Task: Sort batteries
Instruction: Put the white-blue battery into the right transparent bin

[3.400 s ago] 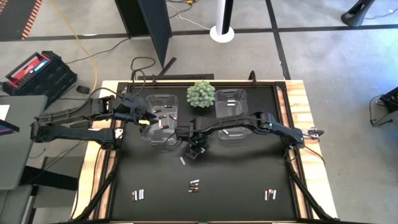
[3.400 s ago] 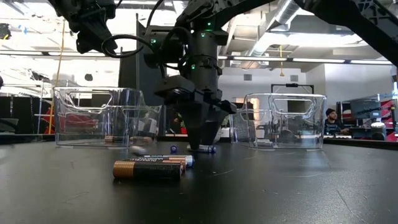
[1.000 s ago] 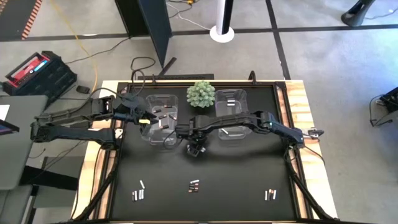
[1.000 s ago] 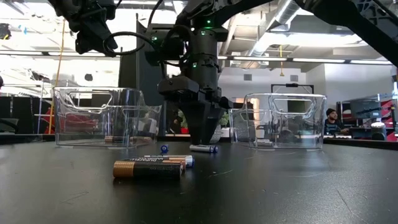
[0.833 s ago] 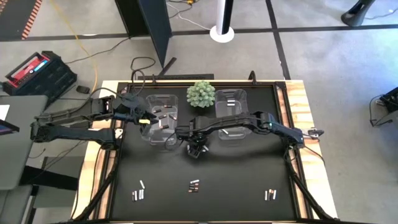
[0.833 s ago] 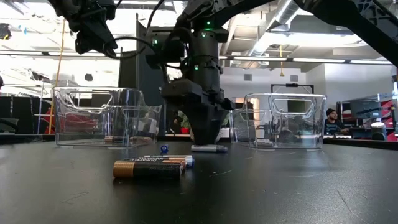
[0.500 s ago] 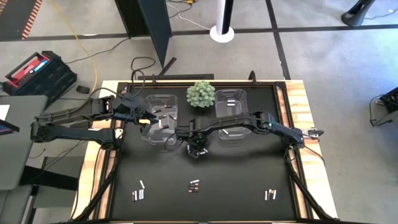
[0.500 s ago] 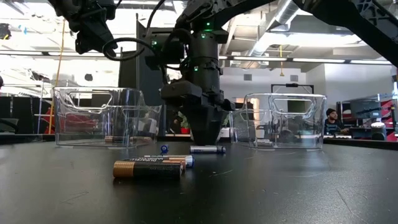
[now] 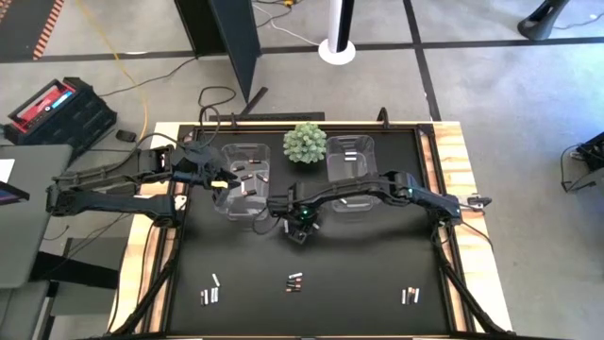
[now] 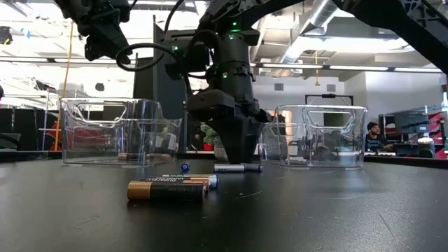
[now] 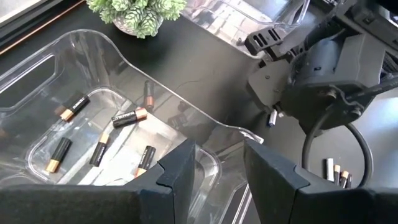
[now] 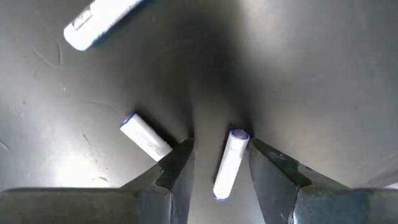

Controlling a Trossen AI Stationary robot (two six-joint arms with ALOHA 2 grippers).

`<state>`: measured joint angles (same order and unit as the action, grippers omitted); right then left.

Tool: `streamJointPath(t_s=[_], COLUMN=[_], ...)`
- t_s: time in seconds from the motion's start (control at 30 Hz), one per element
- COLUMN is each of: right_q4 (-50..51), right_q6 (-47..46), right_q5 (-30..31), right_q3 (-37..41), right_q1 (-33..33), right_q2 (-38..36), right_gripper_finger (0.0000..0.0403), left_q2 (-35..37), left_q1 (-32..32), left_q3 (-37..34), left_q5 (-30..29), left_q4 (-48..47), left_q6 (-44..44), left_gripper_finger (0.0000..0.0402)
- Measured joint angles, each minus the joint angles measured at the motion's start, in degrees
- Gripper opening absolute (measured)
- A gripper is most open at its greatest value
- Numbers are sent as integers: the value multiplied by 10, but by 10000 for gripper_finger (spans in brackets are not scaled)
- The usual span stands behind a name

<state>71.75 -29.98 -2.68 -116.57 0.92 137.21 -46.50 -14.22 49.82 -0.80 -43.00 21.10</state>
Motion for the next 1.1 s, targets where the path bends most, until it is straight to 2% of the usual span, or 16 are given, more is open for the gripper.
streamJointPath(t_s=[0.17,0.67,1.1], right_q4=[0,-28,1], right_q6=[0,0,16], right_q5=[0,2,15], right_q3=[0,35,-21], right_q1=[2,1,-8], right_q2=[0,-5,-1], right_gripper_finger=[154,55,46], left_q2=[0,0,0], left_q1=[0,0,0], left_q3=[0,0,0], left_q5=[0,0,0], left_q4=[0,0,0], left_q6=[7,11,5], left_gripper_finger=[133,133,133])
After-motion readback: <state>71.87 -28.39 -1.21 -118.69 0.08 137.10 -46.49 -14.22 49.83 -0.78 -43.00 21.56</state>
